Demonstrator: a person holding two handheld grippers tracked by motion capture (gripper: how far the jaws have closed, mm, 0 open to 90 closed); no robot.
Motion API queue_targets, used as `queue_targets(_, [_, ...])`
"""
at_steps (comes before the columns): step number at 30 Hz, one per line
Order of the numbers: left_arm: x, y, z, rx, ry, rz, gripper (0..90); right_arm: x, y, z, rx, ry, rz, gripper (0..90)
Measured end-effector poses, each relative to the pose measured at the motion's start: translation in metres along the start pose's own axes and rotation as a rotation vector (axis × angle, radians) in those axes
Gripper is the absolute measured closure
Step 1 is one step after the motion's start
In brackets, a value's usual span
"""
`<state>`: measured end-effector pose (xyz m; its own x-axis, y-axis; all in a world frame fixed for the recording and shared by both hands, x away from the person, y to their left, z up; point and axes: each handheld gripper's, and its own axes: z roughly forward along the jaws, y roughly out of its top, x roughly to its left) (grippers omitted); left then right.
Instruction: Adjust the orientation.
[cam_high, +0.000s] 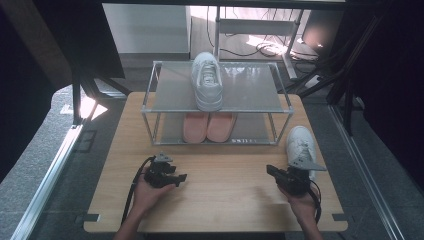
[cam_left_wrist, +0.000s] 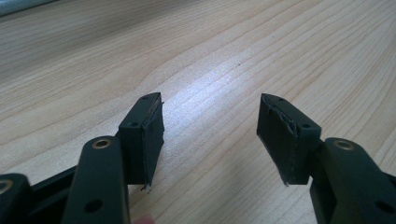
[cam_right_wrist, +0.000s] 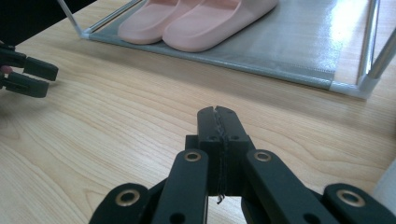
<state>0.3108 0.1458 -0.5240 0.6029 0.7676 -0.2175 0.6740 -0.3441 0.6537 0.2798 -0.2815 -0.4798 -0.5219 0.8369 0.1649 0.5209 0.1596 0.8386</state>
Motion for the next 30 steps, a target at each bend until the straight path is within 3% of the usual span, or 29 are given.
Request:
queue_targets(8, [0.002, -0.001, 0.000, 0.003, 0.001, -0.002, 41.8, -0.003, -0.005, -0.004, 0.012, -0.029, -0.003, 90.0])
queue_targets(30, [0.001, -0.001, 0.001, 0.007, 0.002, 0.000, 41.8, -0.022, -0.026, -0.026, 0.017, -0.132, 0.051, 90.0])
